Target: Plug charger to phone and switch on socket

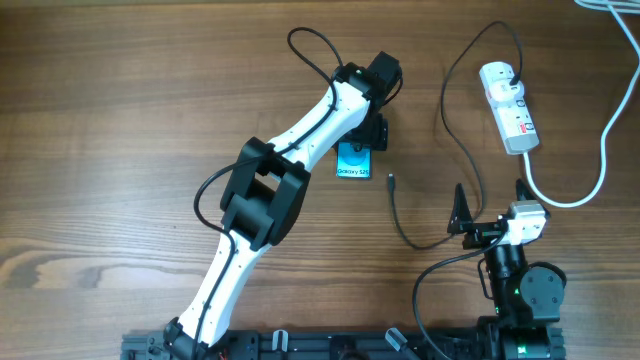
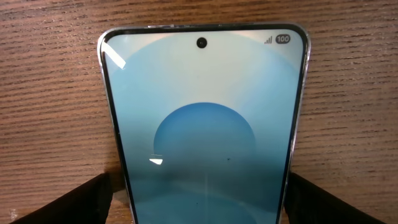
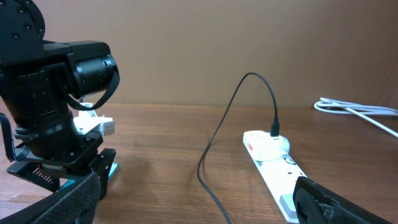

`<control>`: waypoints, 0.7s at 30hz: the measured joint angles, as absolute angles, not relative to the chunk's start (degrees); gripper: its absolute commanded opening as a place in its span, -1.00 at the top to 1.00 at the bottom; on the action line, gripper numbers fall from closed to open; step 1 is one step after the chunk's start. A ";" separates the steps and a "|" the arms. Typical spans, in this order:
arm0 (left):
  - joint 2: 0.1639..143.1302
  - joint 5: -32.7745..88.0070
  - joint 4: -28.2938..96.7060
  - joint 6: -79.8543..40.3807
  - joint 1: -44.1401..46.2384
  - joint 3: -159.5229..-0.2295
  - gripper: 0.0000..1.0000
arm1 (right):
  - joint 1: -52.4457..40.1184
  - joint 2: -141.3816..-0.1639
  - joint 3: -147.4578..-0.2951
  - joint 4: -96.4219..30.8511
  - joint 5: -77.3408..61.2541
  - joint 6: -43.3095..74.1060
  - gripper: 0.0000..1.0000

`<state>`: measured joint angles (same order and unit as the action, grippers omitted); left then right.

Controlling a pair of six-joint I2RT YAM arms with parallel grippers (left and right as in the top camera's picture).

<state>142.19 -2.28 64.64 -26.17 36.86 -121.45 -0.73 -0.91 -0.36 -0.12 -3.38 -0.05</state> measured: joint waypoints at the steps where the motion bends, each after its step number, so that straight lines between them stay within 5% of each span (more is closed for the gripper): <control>1: 142.19 -2.31 64.64 -26.17 36.86 -121.45 -0.70 | -0.73 -0.91 -0.36 -0.12 -3.38 -0.05 -1.00; 21: 142.19 -2.28 64.88 -26.00 36.86 -121.45 -0.55 | -0.73 -0.91 -0.36 -0.12 -3.38 -0.05 -1.00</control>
<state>142.19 -2.28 64.88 -26.00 36.86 -121.45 -0.73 -0.91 -0.36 -0.12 -3.38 -0.05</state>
